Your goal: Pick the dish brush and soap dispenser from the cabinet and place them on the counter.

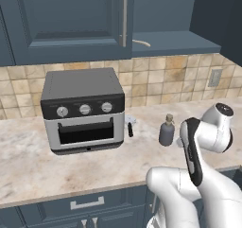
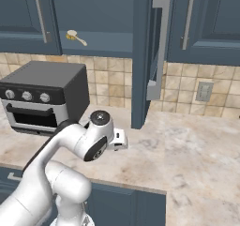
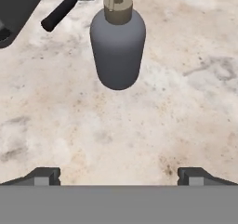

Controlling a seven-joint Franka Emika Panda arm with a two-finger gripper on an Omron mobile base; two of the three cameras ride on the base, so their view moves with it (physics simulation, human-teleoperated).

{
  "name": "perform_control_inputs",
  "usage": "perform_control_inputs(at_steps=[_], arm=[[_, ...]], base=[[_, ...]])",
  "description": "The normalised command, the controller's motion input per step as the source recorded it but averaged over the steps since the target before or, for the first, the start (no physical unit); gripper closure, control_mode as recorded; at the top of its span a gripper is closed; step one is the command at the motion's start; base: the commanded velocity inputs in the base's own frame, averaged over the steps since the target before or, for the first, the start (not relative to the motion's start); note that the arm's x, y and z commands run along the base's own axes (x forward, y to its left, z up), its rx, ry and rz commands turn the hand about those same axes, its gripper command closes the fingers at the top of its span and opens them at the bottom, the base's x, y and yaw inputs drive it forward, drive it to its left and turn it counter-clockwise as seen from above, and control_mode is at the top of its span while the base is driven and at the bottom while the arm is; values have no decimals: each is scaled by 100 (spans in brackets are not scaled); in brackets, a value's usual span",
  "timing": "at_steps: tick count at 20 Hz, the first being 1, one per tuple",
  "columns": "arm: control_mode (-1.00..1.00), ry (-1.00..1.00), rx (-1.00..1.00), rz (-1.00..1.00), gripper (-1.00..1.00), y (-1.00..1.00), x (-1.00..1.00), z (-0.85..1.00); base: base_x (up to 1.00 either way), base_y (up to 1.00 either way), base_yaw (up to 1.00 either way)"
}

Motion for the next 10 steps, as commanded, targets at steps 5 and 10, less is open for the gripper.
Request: perform_control_inputs(at_steps=[5,10], arm=[[-100,-6,-3,0,-100,13,-31,48],[-100,-6,-5,0,-100,14,-29,51]], base=[[0,0,0],[0,0,0]])
